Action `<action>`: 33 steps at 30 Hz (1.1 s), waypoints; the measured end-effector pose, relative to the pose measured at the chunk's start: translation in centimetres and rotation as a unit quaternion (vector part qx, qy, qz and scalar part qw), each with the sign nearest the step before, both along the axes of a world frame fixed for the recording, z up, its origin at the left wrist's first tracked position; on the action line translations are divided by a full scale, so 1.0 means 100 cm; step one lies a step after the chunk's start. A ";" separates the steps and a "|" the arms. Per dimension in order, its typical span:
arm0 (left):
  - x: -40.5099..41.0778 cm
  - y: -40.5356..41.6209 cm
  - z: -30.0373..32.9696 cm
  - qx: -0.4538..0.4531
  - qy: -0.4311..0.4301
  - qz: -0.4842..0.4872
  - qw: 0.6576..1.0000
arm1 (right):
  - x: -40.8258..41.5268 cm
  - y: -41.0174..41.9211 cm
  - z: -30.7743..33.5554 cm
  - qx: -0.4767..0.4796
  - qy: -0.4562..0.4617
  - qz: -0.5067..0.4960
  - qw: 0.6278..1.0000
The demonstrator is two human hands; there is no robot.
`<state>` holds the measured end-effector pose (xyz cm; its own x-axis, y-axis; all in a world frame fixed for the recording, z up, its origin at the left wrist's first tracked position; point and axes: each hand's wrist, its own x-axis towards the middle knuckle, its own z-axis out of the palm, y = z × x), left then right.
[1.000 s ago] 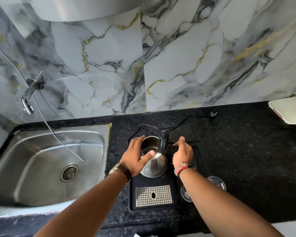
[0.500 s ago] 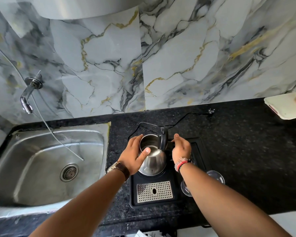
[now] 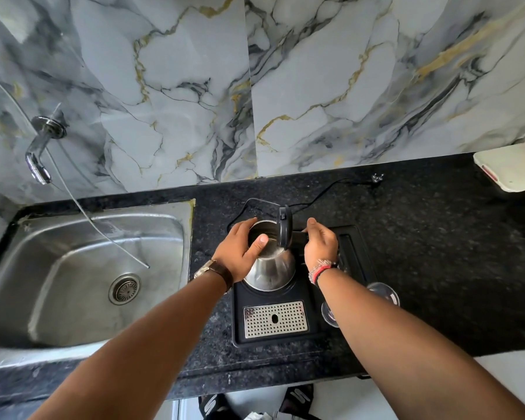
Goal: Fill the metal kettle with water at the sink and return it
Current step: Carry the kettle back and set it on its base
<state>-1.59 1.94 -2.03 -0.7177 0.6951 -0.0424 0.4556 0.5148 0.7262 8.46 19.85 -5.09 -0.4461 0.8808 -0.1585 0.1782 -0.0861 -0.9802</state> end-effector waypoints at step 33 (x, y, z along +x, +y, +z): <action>0.018 -0.007 -0.003 -0.085 0.175 -0.055 0.979 | 0.025 -0.029 0.044 0.532 -0.252 0.358 0.725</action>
